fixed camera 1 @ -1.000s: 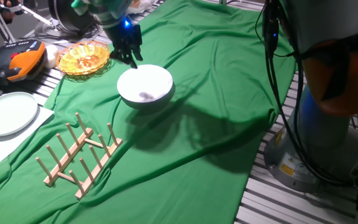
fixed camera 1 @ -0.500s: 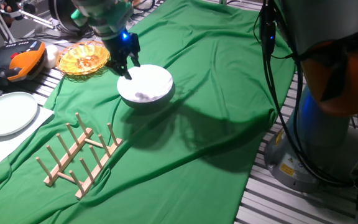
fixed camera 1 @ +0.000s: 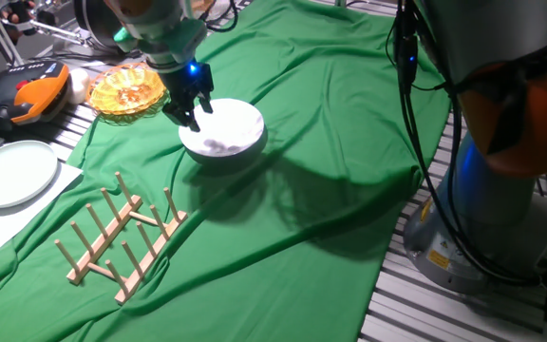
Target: Put the dish on the dish rack
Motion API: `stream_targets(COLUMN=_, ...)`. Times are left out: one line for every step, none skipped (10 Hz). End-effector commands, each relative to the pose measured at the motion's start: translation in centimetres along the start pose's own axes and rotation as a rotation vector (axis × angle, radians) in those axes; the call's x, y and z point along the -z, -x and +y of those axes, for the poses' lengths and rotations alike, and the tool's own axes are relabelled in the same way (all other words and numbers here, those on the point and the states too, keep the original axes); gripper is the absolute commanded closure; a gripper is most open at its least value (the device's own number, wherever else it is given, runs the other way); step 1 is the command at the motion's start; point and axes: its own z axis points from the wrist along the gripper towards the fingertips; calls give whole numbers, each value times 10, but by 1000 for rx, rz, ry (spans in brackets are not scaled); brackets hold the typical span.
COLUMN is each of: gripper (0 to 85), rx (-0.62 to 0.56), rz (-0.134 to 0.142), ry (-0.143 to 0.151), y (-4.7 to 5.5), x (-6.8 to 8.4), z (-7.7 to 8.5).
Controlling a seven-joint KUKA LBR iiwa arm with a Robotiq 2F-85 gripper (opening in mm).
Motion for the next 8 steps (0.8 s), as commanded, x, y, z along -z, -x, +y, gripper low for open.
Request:
stream_targets(gripper=510, rx=8, rz=12, ry=-2, y=0, x=1, z=0)
stream_targets(gripper=680, rx=18, rz=29, ry=-6, y=0, x=1, z=0)
stream_targets(gripper=680, rx=23, rz=47, ry=9, y=0, x=1, z=0)
stream_targets(gripper=850, rx=33, rz=62, ry=18, y=0, x=1, z=0)
stream_targets(gripper=850, rx=42, rz=72, ry=17, y=0, x=1, z=0)
stream_targets(gripper=850, rx=55, rz=66, ry=31, y=0, x=1, z=0)
stream_targets(gripper=850, rx=62, rz=56, ry=40, y=0, x=1, z=0)
stream_targets(gripper=850, rx=71, rz=49, ry=52, y=0, x=1, z=0)
